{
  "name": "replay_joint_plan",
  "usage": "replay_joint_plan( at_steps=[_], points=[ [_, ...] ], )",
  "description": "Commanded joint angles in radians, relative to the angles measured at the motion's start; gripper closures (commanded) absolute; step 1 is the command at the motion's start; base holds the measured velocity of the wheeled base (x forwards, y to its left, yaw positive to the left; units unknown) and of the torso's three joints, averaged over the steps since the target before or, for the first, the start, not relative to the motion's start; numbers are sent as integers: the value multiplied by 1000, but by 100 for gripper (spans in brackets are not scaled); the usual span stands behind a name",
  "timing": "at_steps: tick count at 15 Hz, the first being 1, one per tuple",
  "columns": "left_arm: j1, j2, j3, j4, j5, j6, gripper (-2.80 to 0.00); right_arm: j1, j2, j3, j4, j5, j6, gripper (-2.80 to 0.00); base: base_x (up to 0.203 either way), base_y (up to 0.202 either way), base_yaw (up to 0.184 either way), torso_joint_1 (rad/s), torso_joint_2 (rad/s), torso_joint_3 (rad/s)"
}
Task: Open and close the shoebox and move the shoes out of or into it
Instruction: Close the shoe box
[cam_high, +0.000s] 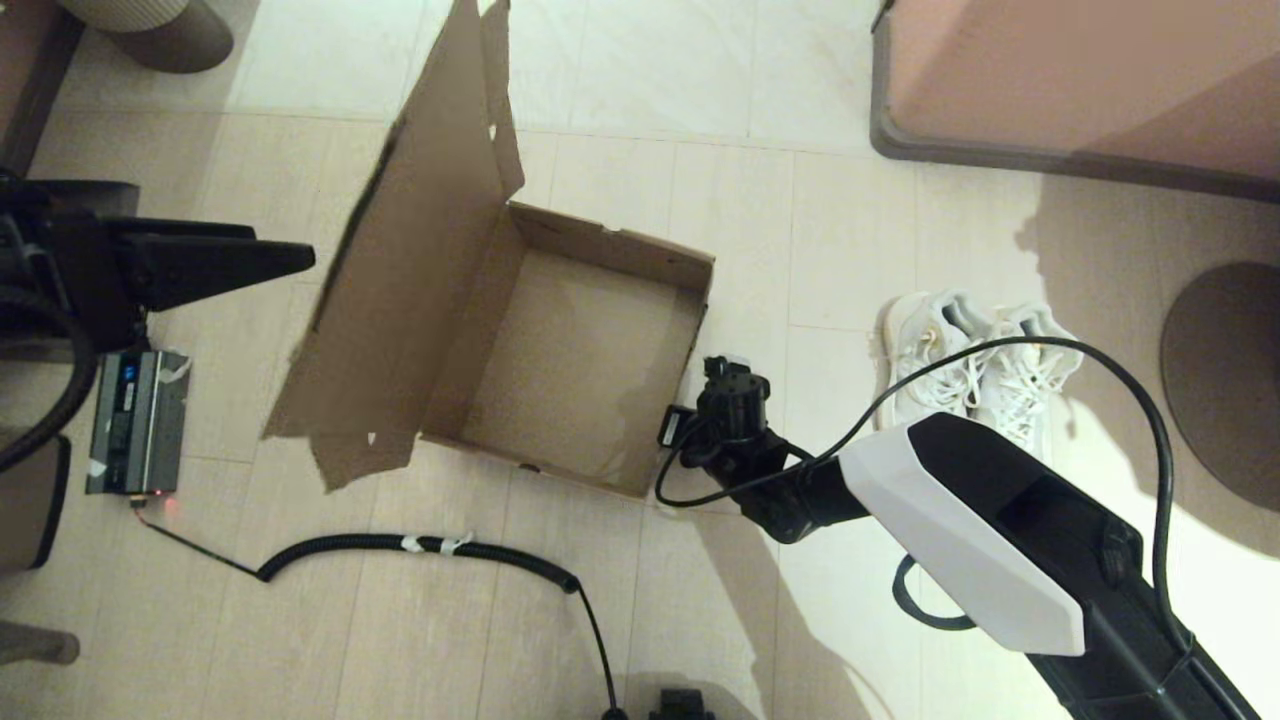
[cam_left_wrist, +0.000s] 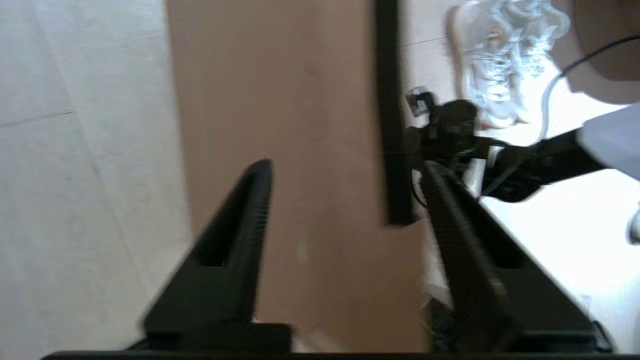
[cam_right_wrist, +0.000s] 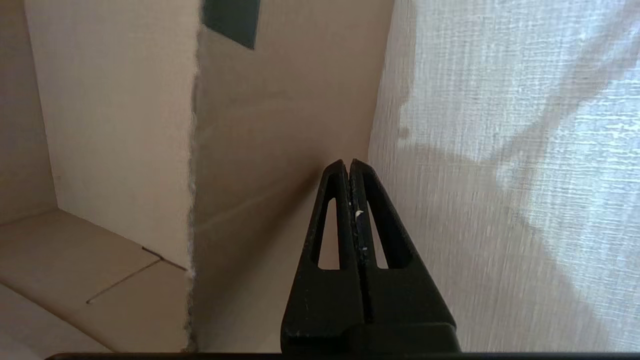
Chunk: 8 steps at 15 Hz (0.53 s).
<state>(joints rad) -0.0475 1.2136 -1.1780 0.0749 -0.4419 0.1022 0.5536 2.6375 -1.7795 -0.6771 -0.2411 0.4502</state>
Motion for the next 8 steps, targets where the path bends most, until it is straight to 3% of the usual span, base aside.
replay_joint_plan(
  at_steps=[1, 3, 4, 6, 8],
  points=[
    [-18, -5, 3, 0, -1, -15, -280, 0, -5, 3, -4, -6, 2, 0, 0, 0, 0, 0, 0, 0],
    [-18, -2, 3, 0, 0, -16, -280, -13, -33, 43, 6, -60, -13, 0, 0, 0, 0, 0, 0, 0],
    [-18, -3, 3, 0, 1, -16, -280, -42, -79, 80, 25, -127, -28, 0, 0, 0, 0, 0, 0, 0],
    [-14, -8, 11, -1, 21, -30, -280, -143, -253, 207, 46, -218, -38, 0, 0, 0, 0, 0, 0, 0],
    [-15, -2, 17, -1, 22, -81, -280, -278, -466, 358, 55, -209, -48, 0, 0, 0, 0, 0, 0, 0]
  ],
)
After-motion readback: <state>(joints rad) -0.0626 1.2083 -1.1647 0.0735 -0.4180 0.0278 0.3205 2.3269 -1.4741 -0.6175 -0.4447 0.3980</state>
